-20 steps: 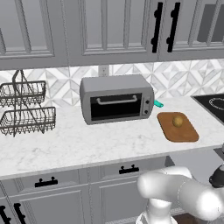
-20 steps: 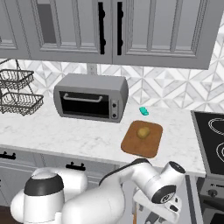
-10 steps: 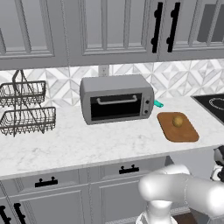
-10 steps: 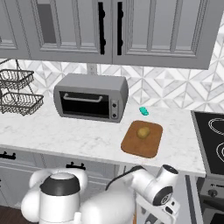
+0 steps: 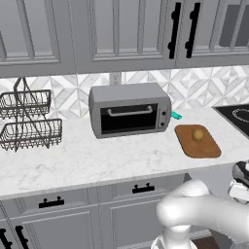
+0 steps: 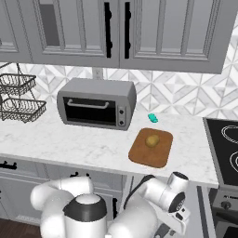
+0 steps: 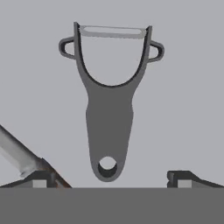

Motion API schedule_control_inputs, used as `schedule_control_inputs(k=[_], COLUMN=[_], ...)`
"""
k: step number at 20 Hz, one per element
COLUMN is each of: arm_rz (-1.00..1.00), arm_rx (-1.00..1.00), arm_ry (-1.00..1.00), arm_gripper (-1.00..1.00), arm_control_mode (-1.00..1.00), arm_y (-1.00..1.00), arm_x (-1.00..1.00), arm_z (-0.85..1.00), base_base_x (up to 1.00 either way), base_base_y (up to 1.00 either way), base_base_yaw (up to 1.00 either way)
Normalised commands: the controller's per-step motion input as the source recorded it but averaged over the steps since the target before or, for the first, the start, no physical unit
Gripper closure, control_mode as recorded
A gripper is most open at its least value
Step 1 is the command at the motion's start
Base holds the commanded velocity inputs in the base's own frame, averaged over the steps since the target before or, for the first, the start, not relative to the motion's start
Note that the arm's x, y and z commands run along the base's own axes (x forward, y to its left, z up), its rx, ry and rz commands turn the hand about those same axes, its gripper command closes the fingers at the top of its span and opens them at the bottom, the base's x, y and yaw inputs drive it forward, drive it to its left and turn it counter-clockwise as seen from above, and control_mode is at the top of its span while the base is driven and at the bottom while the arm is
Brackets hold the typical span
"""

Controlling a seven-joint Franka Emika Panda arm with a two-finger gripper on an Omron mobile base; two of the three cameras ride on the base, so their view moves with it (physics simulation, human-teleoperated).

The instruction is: Place the appropriate cutting tool for cutting the potato skin on the cutting board.

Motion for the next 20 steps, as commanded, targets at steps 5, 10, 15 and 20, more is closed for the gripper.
schedule_control_inputs(k=[5, 10, 15, 20], arm_rz=[0.00, 0.00, 0.00, 0.00], arm_rx=[0.00, 0.00, 0.00, 0.00], arm_ry=[0.00, 0.00, 0.00, 0.00], arm_gripper=[-1.00, -1.00, -1.00, 1.00], arm_control_mode=[-1.00, -1.00, -1.00, -1.00], arm_y=[0.00, 0.00, 0.00, 0.07], arm_x=[0.19, 0.17, 0.03, -0.02], arm_z=[-0.41, -0.35, -0.41, -0.71], base_base_x=[0.00, 0.00, 0.00, 0.00], base_base_y=[0.00, 0.00, 0.00, 0.00], base_base_yaw=[0.00, 0.00, 0.00, 0.00])
